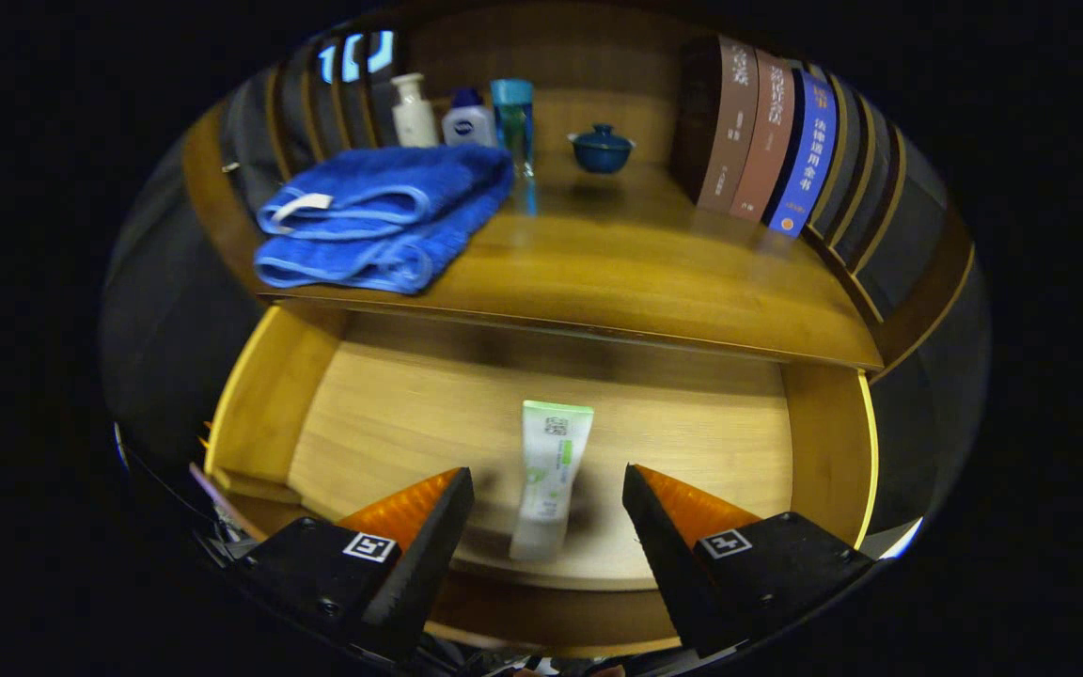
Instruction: Pull open the drawer, take out the items inside it, and place them on the countertop above the cabinet.
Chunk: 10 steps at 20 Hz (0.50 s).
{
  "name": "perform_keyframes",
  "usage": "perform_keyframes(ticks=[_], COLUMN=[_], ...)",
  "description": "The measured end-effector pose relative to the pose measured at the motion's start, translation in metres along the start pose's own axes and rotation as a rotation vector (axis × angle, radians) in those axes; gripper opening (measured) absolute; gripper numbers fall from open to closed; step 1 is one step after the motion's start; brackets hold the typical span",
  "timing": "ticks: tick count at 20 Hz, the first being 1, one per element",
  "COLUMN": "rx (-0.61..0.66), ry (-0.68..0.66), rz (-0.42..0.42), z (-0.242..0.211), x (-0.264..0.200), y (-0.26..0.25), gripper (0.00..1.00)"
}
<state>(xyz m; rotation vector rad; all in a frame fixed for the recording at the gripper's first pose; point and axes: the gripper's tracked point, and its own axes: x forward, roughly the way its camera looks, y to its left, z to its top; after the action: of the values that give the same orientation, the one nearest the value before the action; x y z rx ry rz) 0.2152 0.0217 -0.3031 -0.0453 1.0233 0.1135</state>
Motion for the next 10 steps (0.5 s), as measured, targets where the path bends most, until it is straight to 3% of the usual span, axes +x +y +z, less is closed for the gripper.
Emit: perform_keyframes(ticks=[6,10], rx=[0.078,0.064], ry=[0.161,0.236], rz=[0.000,0.015], z=[-0.011,-0.023], x=[0.038,0.052], y=[0.004,0.006], gripper=[1.00,0.91])
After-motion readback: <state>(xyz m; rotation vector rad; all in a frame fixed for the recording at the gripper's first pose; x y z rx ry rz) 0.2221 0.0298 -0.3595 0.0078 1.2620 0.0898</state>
